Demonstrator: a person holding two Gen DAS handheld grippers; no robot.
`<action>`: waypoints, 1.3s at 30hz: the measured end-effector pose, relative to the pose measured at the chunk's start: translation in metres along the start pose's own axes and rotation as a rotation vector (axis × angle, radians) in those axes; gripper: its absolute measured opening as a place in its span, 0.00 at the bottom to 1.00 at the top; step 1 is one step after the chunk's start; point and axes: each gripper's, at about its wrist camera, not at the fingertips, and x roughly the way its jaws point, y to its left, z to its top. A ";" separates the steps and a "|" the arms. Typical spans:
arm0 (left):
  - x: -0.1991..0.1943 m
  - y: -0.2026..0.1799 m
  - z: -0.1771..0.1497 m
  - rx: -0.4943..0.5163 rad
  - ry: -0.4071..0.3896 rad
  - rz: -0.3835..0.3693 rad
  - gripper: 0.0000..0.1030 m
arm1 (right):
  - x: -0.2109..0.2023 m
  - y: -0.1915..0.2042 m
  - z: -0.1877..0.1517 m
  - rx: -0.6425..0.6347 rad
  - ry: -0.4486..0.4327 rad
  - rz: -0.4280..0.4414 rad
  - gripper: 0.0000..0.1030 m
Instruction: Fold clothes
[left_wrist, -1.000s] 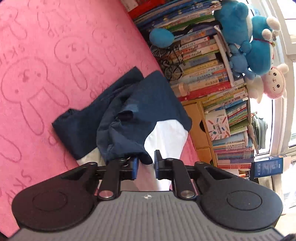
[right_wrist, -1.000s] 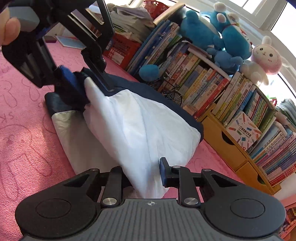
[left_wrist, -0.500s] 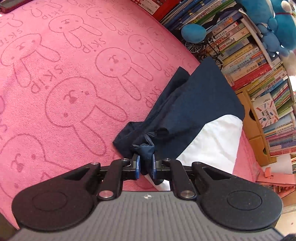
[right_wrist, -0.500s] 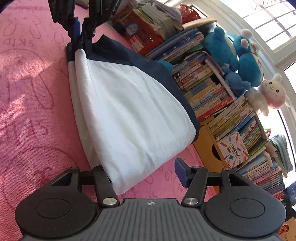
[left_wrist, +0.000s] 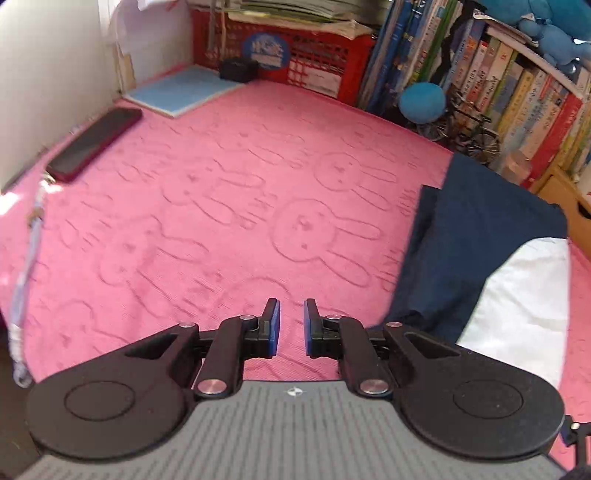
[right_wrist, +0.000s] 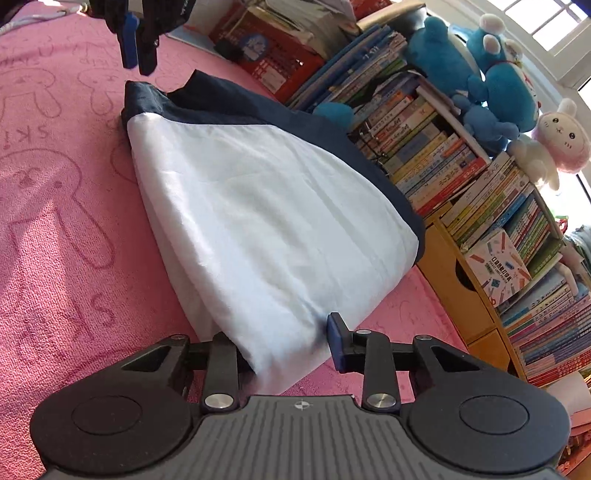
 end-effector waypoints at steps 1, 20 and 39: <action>-0.006 -0.002 0.002 0.052 -0.023 0.002 0.11 | 0.000 0.000 -0.001 0.003 -0.003 -0.002 0.32; 0.038 -0.131 -0.045 0.573 0.043 -0.201 0.27 | -0.048 -0.124 -0.042 0.263 0.101 0.391 0.95; 0.041 -0.122 -0.038 0.692 0.095 -0.317 0.27 | 0.186 -0.247 -0.014 1.056 0.140 0.446 0.48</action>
